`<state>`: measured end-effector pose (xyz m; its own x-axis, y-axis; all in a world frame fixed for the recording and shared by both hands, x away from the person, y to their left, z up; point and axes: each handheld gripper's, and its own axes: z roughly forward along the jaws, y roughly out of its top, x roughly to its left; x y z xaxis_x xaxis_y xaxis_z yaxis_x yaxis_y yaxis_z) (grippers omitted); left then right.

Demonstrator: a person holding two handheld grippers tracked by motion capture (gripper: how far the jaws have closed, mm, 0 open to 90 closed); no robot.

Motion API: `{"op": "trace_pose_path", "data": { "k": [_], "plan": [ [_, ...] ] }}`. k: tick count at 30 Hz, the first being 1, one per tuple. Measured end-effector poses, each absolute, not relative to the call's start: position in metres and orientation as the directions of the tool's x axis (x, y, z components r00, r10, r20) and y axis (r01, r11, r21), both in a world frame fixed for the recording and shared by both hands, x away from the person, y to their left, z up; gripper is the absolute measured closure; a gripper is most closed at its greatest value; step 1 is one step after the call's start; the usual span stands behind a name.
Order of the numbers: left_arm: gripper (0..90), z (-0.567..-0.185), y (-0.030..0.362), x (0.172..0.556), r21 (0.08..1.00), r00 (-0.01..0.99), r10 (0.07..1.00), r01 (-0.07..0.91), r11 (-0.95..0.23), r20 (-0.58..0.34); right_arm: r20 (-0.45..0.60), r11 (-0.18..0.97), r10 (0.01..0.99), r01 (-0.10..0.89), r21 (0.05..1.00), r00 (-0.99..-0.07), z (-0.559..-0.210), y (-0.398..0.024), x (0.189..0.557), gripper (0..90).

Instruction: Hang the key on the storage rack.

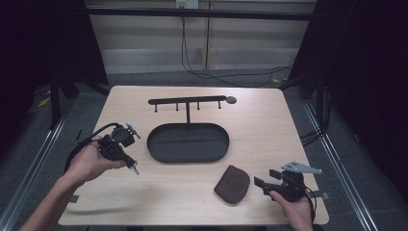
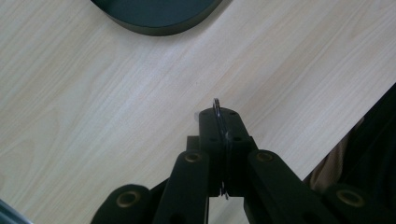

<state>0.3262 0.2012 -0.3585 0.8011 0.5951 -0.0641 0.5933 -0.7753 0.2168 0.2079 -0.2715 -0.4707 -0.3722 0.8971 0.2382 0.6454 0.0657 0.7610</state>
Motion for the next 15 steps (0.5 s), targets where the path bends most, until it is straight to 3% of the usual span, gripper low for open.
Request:
{"op": "trace_pose_path", "data": {
  "k": [15],
  "plan": [
    [89.4,-0.343,0.191,0.336,0.19,0.802,0.596,0.591,-0.784,-0.04,0.234,0.071,0.897,0.645,0.761,-0.376,-0.471,-0.271,0.208,25.7]
  ]
}}
